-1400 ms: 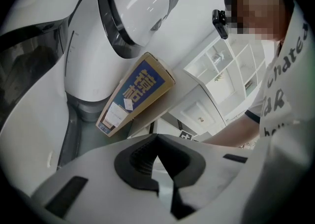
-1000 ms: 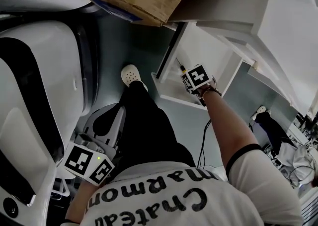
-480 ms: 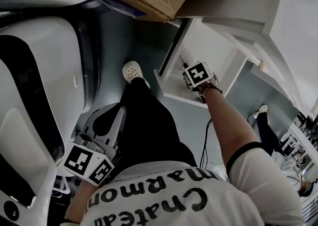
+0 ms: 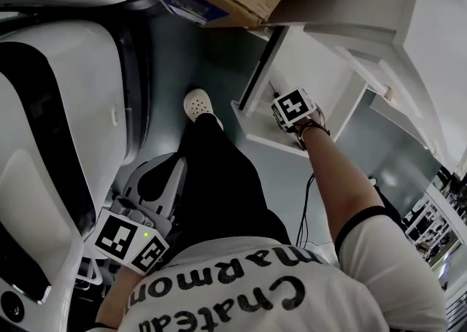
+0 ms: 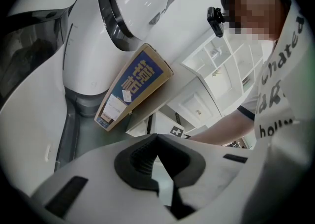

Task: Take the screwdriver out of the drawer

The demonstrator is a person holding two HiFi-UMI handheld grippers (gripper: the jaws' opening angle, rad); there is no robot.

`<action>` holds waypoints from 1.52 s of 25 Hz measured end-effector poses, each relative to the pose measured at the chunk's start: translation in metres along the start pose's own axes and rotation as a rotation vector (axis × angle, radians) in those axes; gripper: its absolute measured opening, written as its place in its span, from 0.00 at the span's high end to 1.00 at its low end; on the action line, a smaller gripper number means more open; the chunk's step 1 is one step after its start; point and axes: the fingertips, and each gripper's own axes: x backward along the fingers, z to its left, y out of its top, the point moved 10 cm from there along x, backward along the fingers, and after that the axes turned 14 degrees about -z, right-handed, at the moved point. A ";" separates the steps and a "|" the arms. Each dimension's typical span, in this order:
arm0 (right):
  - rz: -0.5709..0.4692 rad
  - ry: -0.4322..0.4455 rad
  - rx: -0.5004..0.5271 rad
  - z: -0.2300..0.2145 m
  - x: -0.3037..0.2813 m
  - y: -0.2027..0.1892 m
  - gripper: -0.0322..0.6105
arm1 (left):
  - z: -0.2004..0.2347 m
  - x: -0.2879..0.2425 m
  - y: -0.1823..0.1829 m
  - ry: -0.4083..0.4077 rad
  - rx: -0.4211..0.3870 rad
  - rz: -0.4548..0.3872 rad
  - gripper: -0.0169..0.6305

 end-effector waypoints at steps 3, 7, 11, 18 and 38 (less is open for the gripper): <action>0.005 0.006 0.007 0.002 0.000 0.000 0.82 | 0.001 0.005 -0.003 0.004 0.002 -0.003 0.94; 0.012 0.008 0.035 0.006 0.002 0.001 0.82 | 0.002 0.014 -0.008 0.003 0.007 -0.016 0.94; 0.007 0.007 0.023 0.009 0.007 0.003 0.82 | 0.005 0.024 -0.013 0.002 0.010 -0.030 0.94; 0.011 -0.030 0.027 0.012 0.030 -0.002 0.82 | 0.001 0.051 -0.014 -0.018 0.001 -0.066 0.94; -0.131 -0.145 0.095 0.075 0.164 -0.004 0.82 | -0.037 0.121 0.019 -0.116 -0.088 -0.207 0.94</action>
